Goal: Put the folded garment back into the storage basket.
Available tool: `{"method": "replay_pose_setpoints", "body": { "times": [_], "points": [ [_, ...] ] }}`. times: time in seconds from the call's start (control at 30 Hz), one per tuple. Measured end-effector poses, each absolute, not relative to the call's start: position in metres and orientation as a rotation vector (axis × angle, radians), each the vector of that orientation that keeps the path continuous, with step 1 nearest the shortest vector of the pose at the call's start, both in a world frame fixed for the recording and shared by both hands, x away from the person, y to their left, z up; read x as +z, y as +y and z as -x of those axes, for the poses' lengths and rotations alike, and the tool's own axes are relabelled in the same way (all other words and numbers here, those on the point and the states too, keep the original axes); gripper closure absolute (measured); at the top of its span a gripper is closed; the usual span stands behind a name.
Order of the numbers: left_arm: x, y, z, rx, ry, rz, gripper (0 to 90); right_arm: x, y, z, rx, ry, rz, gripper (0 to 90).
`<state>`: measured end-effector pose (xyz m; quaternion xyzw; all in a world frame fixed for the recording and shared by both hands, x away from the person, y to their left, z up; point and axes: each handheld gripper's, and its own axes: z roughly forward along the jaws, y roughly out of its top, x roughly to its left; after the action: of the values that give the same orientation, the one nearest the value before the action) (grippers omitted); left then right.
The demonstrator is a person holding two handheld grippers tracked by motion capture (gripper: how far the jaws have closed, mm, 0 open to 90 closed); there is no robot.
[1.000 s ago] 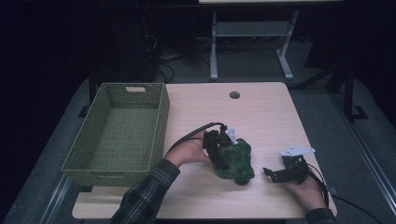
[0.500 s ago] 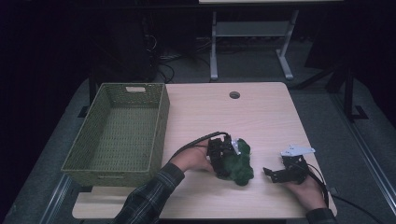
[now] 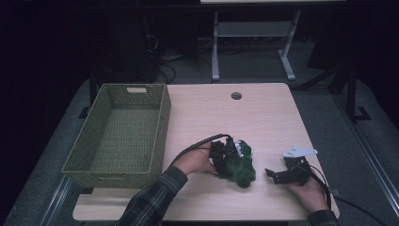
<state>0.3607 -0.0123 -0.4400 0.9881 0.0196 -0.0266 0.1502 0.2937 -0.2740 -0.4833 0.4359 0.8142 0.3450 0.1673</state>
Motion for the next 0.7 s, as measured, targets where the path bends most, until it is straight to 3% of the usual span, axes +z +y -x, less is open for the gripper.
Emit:
{"method": "replay_pose_setpoints", "body": {
  "times": [0.27, 0.7],
  "points": [
    [-0.438, -0.013, -0.359, -0.131, 0.040, -2.844, 64.8, -0.483, -0.274, -0.294, 0.982, 2.314, -1.242, 4.6],
    [-0.403, 0.002, -0.364, -0.148, 0.123, -2.766, 68.3, -0.483, -0.274, -0.294, 0.985, 2.313, -1.243, 4.6]
  ]
}}
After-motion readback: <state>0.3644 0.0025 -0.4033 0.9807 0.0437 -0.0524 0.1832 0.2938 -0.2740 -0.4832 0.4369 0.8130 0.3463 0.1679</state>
